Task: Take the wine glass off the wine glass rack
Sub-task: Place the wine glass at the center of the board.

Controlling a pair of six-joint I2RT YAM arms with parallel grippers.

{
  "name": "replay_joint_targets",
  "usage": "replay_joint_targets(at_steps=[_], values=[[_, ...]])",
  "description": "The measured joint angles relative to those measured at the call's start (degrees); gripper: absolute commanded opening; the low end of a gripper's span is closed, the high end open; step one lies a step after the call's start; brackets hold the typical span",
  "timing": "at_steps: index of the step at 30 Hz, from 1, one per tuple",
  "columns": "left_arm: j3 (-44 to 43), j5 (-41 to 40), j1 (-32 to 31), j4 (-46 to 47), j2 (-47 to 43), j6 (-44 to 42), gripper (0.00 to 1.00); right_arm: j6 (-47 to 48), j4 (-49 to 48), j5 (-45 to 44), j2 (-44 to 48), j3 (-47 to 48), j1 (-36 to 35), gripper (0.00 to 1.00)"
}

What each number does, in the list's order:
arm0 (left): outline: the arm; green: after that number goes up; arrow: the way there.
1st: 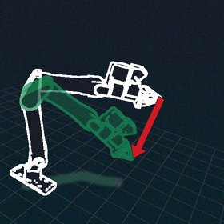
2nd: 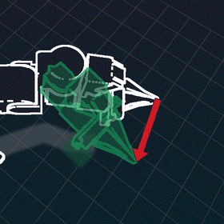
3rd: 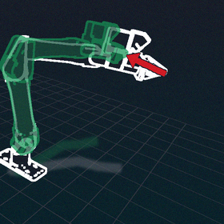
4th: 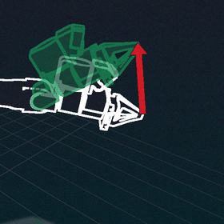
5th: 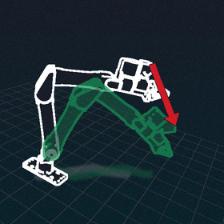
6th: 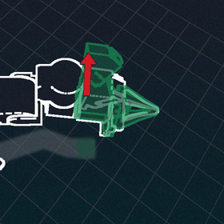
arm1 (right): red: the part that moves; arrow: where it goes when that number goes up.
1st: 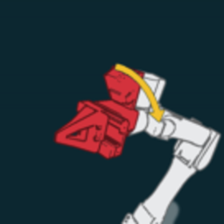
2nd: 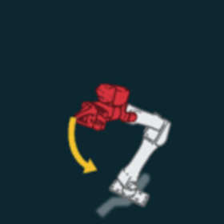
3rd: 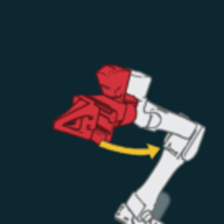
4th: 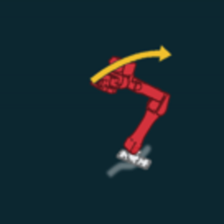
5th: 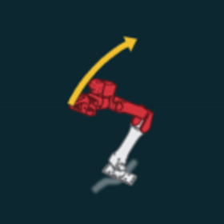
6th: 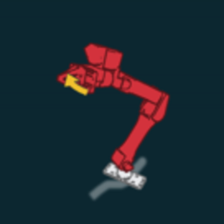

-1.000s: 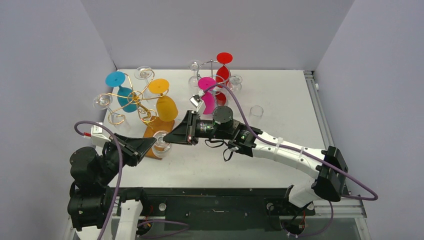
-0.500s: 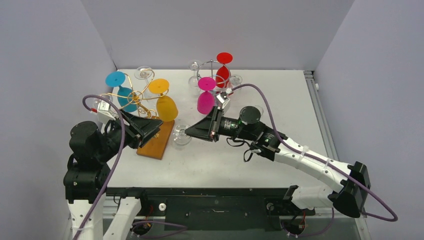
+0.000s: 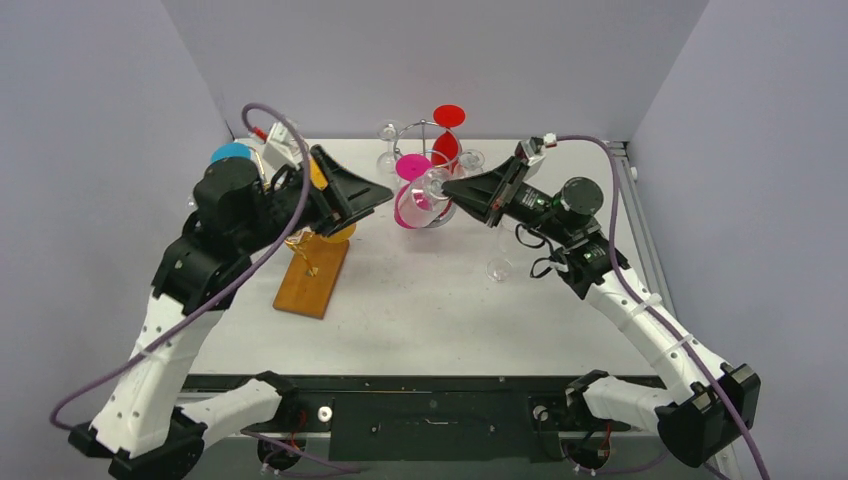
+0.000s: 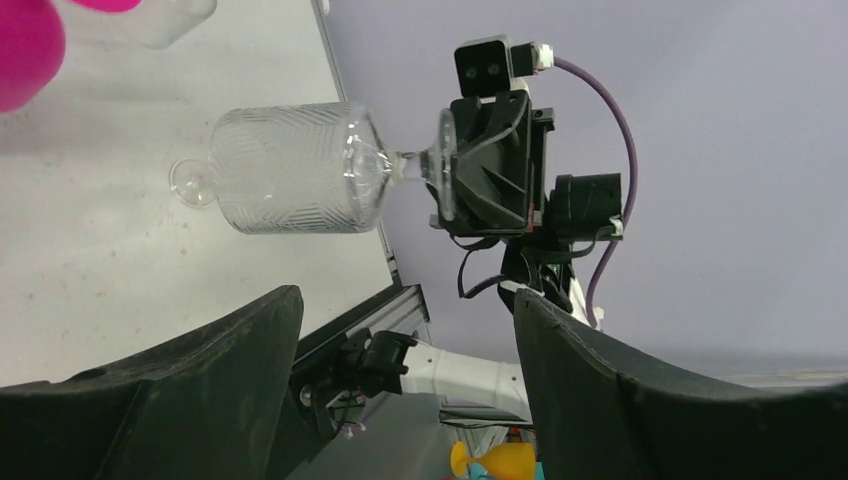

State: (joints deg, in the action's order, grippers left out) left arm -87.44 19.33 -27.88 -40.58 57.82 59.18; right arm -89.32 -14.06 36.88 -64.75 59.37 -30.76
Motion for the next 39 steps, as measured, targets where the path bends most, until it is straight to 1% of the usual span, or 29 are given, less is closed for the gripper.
replay_joint_targets(at_steps=[2,4,7,10,14,18,22,29,35,39], values=[[-2.4,-2.1,-2.9,2.4,4.1,-1.5,0.75,-3.5,-3.2,1.7,0.0,0.0,3.7,0.0],[-2.7,-3.7,-3.7,5.5,6.9,-2.7,0.75,-8.0,-7.4,3.5,0.0,0.0,7.1,0.0],[-2.7,-4.7,-4.9,8.2,10.6,-3.1,0.74,-16.1,-15.7,5.4,-0.2,0.2,11.8,0.0],[-2.7,-5.5,-7.3,13.3,13.2,-3.7,0.74,-22.6,-25.8,6.1,-1.4,1.4,15.3,0.0],[-1.7,-5.6,-9.3,20.0,14.0,-4.0,0.75,-27.0,-36.4,6.1,-3.0,3.1,16.5,0.0],[1.0,-5.6,-9.6,29.0,13.4,-3.7,0.75,-28.9,-43.3,6.1,-3.4,3.1,16.4,0.0],[3.1,-5.6,-10.3,35.8,12.7,-3.1,0.74,-29.8,-46.7,6.0,-3.7,3.1,16.4,0.0],[3.3,-4.5,-11.1,43.5,12.7,-2.9,0.7,-30.2,-48.7,4.9,-3.8,3.1,14.6,0.0],[3.3,-2.1,-11.8,49.3,12.9,-3.1,0.63,-30.4,-48.9,5.3,-3.8,3.1,13.0,0.0],[3.7,-0.2,-12.1,52.7,12.9,-3.3,0.55,-30.4,-49.2,5.6,-4.6,3.1,11.8,0.0]])
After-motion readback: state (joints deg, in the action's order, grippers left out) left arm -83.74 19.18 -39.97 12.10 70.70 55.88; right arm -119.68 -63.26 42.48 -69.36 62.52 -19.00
